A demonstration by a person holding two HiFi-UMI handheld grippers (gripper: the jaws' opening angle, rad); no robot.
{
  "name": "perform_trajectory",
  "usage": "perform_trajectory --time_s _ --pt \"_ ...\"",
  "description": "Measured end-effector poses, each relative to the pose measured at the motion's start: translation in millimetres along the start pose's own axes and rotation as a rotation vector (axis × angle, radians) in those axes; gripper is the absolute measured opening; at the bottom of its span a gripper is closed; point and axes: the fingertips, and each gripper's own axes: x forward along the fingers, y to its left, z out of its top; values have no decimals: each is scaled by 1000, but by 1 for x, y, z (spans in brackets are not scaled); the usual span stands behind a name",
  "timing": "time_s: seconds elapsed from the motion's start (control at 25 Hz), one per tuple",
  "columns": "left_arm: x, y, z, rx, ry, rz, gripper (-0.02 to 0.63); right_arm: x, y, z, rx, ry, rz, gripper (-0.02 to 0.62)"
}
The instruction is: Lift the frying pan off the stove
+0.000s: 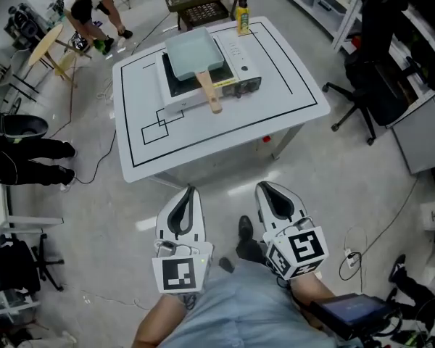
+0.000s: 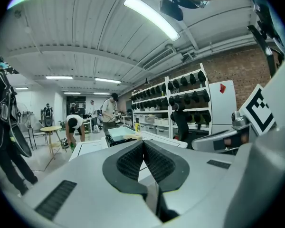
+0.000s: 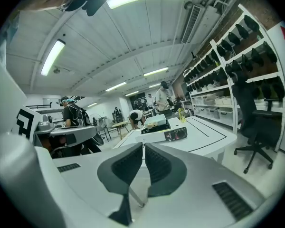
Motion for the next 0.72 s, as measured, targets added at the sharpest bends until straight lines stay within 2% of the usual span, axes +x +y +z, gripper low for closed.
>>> perform_trajectory --time_s 0.4,0.72 --pt "54 16 49 24 -81 95 18 61 -27 56 -43 -27 108 51" --pt "80 58 41 -16 -77 184 18 113 -35 67 -77 -6 147 51"
